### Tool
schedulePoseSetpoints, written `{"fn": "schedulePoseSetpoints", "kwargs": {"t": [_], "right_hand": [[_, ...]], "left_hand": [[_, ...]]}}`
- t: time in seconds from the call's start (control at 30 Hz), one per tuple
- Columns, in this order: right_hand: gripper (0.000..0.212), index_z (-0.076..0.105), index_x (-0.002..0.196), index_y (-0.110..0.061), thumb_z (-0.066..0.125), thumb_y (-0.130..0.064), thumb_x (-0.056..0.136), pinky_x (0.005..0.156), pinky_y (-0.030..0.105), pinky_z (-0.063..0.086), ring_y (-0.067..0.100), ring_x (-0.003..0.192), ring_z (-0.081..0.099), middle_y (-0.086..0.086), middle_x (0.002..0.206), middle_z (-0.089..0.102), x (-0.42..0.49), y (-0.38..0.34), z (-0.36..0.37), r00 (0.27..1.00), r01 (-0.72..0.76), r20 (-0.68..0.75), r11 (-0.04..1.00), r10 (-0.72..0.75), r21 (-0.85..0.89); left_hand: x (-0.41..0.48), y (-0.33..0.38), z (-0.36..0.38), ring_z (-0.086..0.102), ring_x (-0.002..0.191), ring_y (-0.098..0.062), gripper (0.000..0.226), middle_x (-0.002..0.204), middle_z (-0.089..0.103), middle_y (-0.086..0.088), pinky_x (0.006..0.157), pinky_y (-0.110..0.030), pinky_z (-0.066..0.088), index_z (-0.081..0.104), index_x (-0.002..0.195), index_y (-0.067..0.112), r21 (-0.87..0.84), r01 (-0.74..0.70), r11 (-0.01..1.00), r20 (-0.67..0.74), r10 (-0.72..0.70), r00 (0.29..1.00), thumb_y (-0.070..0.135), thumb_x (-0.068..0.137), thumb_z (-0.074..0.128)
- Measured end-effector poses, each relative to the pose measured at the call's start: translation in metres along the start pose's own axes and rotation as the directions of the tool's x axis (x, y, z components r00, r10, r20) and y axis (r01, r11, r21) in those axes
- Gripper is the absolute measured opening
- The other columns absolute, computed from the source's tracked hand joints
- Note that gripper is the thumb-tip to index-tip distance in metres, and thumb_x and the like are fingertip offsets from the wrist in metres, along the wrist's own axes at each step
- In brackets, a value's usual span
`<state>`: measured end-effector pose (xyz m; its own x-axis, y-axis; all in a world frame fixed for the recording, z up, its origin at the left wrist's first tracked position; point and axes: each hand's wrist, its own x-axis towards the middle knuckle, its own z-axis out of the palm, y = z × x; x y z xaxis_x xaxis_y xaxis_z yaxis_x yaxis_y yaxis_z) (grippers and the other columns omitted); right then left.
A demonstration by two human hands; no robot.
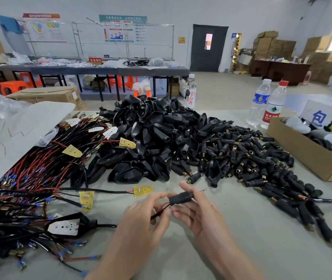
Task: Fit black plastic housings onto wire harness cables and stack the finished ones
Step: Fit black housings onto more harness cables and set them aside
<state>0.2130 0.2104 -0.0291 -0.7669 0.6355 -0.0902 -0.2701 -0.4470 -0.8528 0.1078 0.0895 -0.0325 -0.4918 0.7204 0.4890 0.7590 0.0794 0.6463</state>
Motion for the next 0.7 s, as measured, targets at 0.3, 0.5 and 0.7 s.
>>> {"fn": "schedulePoseSetpoints", "kwargs": {"t": [0.3,0.5,0.7], "right_hand": [[0.034,0.071,0.119,-0.041,0.049,-0.05,0.095,0.081,0.033,0.059,0.022,0.096,0.073,0.003,0.113,0.075,-0.0035,-0.0001,0.0033,0.998,0.034,0.052,0.963,-0.02,-0.268],[0.041,0.074,0.113,-0.037,0.048,-0.055,0.088,0.074,0.028,0.058,0.021,0.094,0.073,0.0,0.115,0.074,-0.0019,-0.0022,0.0009,0.997,0.078,0.046,0.955,-0.068,-0.287],[0.04,0.076,0.108,-0.034,0.045,-0.052,0.091,0.071,0.026,0.058,0.02,0.089,0.073,0.002,0.109,0.075,-0.0024,-0.0054,-0.0005,0.994,0.111,0.019,0.941,-0.111,-0.321]], "left_hand": [[-0.0028,0.0059,-0.0043,0.059,0.093,0.011,0.028,0.108,0.058,0.04,0.077,-0.01,0.044,0.056,0.126,0.037,0.179,-0.034,0.983,0.076,0.021,0.997,0.04,0.099,0.051],[-0.0034,0.0054,-0.0083,0.052,0.071,0.011,0.039,0.081,0.05,0.037,0.062,-0.007,0.036,0.056,0.123,0.039,0.228,-0.018,0.973,0.118,-0.009,0.993,0.055,0.096,0.033],[-0.0036,-0.0003,-0.006,0.059,0.074,-0.004,0.05,0.085,0.061,0.022,0.062,-0.017,0.042,0.053,0.125,0.04,0.23,-0.02,0.973,0.127,-0.01,0.992,0.062,0.093,0.022]]}}
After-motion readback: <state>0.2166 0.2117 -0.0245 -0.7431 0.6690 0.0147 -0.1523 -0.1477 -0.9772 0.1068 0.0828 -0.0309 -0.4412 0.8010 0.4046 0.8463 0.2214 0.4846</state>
